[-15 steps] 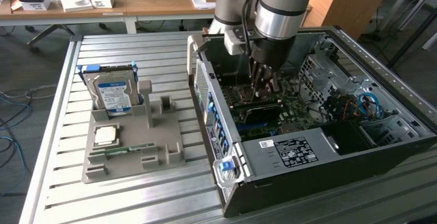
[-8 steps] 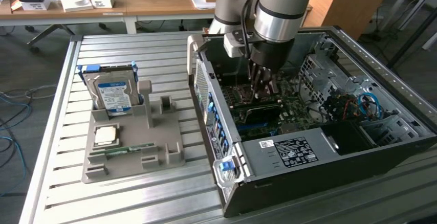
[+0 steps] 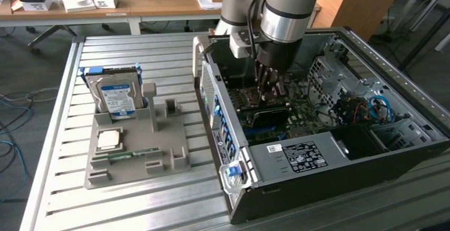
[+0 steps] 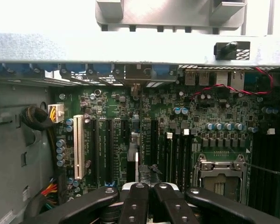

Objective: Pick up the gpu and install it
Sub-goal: 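Press down on the gpu until it lock into place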

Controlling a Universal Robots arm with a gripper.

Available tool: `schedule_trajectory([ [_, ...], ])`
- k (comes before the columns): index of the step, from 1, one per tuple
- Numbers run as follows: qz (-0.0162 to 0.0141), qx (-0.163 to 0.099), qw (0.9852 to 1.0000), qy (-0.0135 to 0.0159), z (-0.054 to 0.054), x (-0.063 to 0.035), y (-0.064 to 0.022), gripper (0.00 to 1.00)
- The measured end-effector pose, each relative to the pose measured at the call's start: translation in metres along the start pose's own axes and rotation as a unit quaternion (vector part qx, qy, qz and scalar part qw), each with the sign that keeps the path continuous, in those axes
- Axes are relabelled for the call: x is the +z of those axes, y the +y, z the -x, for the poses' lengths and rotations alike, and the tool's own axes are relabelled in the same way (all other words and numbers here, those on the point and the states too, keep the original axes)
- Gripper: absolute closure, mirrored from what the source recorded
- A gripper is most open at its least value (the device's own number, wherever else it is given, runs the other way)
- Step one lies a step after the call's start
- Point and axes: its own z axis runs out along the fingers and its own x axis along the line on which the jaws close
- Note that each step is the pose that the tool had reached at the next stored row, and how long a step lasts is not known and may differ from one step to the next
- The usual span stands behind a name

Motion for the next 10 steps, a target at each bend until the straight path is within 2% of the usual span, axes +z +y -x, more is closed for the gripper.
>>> schedule_trajectory([
  [10,-0.0001,0.0,1.0,-0.0001,0.0001,0.0008,0.0001,0.89],
])
